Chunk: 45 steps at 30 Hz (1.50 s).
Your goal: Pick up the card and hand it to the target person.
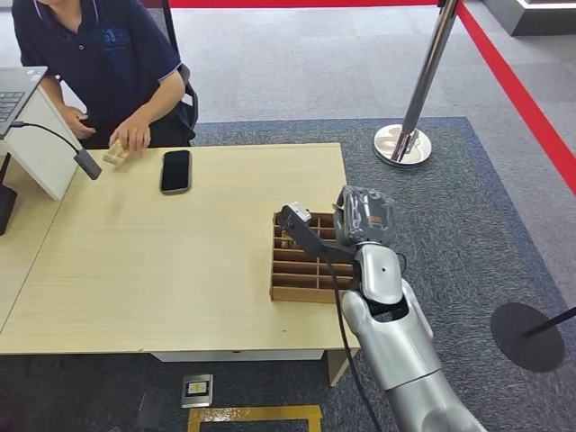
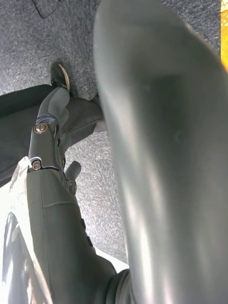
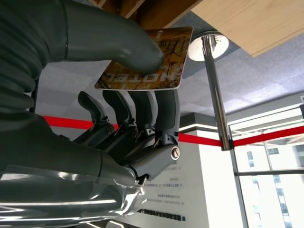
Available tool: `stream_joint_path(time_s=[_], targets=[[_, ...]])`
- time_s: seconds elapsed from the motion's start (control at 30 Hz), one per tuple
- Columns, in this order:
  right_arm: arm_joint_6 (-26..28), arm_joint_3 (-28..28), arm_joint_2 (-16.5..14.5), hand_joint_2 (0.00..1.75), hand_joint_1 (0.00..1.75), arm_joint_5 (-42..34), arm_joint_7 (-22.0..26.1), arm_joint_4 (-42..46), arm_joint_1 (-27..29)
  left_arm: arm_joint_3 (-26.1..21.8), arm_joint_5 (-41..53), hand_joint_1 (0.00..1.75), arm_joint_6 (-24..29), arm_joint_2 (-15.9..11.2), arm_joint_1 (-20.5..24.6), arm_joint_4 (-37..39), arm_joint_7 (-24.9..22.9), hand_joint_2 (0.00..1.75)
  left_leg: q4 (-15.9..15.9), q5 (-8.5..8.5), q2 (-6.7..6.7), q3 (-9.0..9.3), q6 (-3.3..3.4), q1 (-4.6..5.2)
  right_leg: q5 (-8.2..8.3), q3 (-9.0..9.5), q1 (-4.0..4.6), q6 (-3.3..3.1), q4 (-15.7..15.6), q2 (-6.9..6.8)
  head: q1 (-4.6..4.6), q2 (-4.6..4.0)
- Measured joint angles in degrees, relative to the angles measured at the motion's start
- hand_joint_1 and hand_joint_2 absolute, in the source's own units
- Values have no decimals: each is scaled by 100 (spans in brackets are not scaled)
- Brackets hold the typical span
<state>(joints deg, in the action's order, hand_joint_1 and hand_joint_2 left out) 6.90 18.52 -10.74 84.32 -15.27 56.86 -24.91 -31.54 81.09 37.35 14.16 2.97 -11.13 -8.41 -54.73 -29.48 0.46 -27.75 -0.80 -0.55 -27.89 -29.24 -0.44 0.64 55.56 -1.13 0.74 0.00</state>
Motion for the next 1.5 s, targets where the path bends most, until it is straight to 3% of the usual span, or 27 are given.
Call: stream_joint_path(time_s=[0.2, 0.33, 0.4, 0.57, 0.7, 1.07, 1.5], targets=[[317, 131, 24, 175, 148, -186, 455, 550, 163, -2, 14, 0, 0, 0, -1, 0, 60, 0, 0, 0, 0, -1, 0, 0, 0, -1, 0, 0, 0, 0, 0, 0], [853, 381, 30, 175, 168, -35, 757, 1017, 184, -2, 39, 0, 0, 0, 0, 0, 105, 0, 1, 0, 0, -1, 0, -1, 0, -1, 0, 0, 0, 0, 0, 0], [1192, 536, 4, 175, 170, 93, 887, 1106, 149, -3, 57, 0, -2, 0, 1, 0, 124, 0, 1, 0, 0, -1, 0, -1, 0, -1, 0, 0, 1, 0, 0, 0], [2238, 907, -161, 175, 156, 281, 1291, 869, -115, -4, 93, 0, -1, 1, 6, 0, 192, 0, 1, 3, 1, 0, -3, -2, 1, 0, 0, -1, 3, 0, 1, 0], [2676, 1106, -342, 175, 155, 433, 1390, 287, -429, 3, 124, 0, 0, 3, 9, 0, 198, 0, 1, 5, 2, 0, -5, -2, 2, 0, 1, -3, 4, 0, -1, 0], [2753, 1261, -844, 175, 154, 362, 1442, -1629, -1305, 22, 175, 0, 14, 16, 17, 2, 201, 0, 1, 6, 2, -2, -4, -2, 2, -2, 1, -3, 4, 0, -1, 0], [2522, 1619, -1000, 175, 147, -87, 1342, -2407, -1557, 22, 101, 0, 41, 18, 19, 5, 201, 0, 1, 6, 1, -3, -4, -2, 2, -3, 1, -3, 3, 0, 0, 0]])
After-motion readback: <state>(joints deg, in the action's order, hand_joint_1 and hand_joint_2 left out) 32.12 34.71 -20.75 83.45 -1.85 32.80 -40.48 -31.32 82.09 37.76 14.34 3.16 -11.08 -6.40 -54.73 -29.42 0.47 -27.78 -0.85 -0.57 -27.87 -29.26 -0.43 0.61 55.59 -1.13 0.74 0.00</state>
